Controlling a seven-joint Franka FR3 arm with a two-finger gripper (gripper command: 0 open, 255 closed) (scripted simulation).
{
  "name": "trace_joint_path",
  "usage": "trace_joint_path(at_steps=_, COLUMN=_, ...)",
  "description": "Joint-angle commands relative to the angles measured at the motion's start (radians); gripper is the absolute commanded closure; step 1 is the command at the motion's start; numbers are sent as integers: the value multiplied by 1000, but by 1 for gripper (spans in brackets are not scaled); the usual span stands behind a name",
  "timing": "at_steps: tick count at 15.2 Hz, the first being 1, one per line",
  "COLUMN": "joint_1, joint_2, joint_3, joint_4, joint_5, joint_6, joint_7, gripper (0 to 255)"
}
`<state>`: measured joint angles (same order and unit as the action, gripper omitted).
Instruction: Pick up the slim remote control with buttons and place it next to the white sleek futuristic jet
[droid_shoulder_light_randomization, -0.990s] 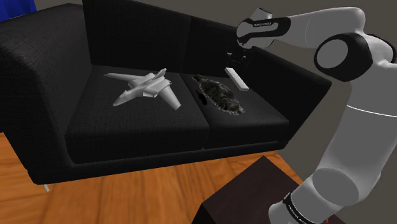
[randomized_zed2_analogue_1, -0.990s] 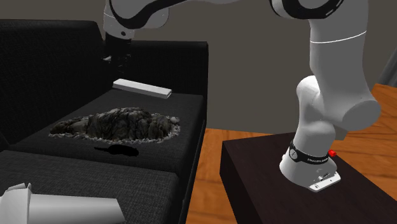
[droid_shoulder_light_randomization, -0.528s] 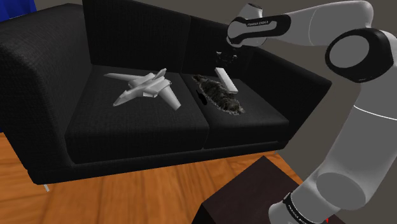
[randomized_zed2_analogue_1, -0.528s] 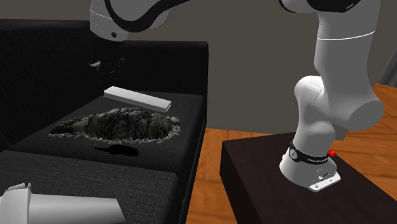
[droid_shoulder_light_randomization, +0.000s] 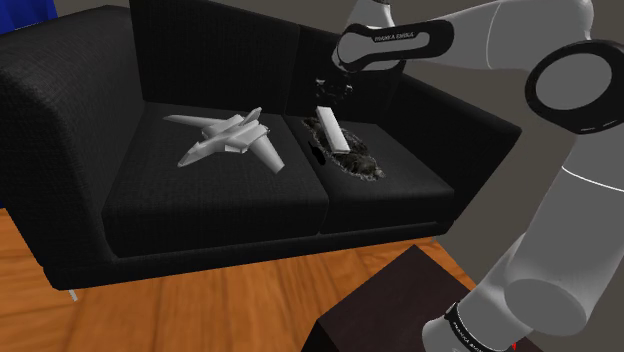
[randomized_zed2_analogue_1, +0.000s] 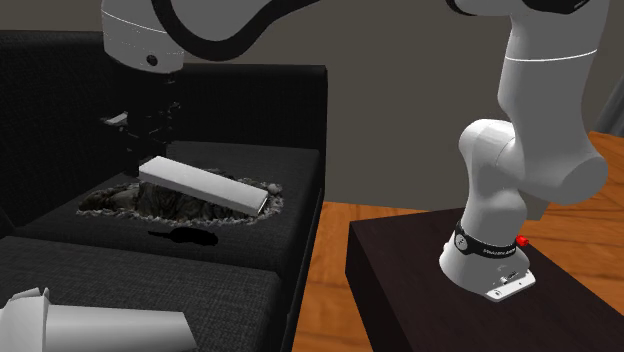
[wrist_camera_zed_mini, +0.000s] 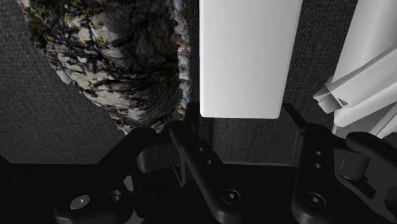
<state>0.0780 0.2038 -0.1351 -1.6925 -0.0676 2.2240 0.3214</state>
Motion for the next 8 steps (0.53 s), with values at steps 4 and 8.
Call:
trace_joint_path(at_steps=4, joint_1=81, joint_2=15, joint_3=36, joint_4=22, joint_5=-52, joint_6=-19, joint_7=141, gripper=255)
trace_joint_path(at_steps=8, joint_1=81, joint_2=24, joint_3=35, joint_4=-20, joint_5=-56, joint_6=32, joint_7=147, gripper=255)
